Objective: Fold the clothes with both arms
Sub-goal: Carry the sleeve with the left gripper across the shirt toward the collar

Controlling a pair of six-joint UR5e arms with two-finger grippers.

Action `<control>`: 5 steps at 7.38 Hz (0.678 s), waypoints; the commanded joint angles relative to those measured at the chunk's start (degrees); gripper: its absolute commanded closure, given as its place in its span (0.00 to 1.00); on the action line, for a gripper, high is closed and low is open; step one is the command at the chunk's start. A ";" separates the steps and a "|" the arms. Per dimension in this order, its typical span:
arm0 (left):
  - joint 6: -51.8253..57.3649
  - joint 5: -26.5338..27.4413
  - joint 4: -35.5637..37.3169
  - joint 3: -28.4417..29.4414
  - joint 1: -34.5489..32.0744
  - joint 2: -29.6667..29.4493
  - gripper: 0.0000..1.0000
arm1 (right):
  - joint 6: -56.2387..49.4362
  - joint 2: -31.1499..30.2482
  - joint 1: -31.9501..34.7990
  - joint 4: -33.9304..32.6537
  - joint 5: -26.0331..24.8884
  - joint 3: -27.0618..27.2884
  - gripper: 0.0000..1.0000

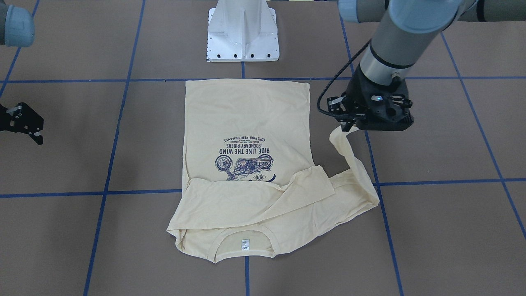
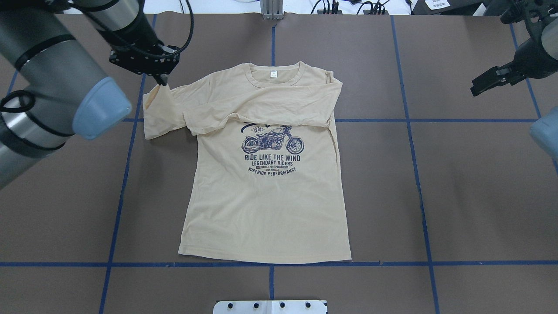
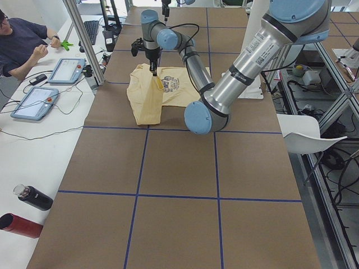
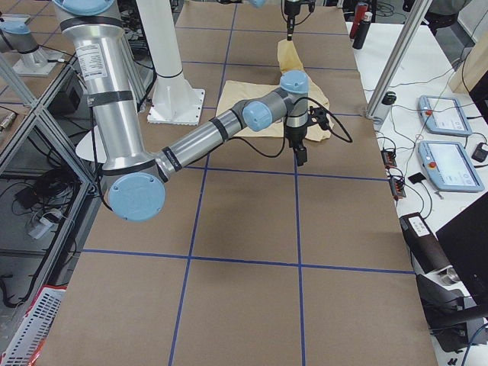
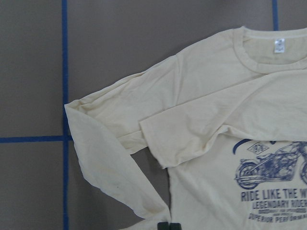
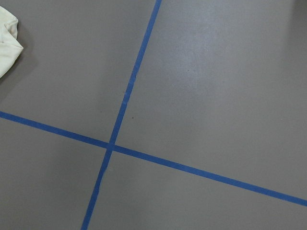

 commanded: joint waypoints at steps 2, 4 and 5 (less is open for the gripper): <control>-6.92 -0.10 -0.14 22.78 2.46 -20.44 1.00 | 0.00 0.00 0.04 0.00 0.00 0.00 0.00; -17.15 0.25 -10.18 38.61 8.16 -29.17 1.00 | 0.00 0.09 -0.05 0.00 0.00 0.00 0.00; -23.22 1.47 -17.82 44.33 11.06 -29.72 1.00 | 0.00 0.09 0.03 0.00 0.00 0.00 0.00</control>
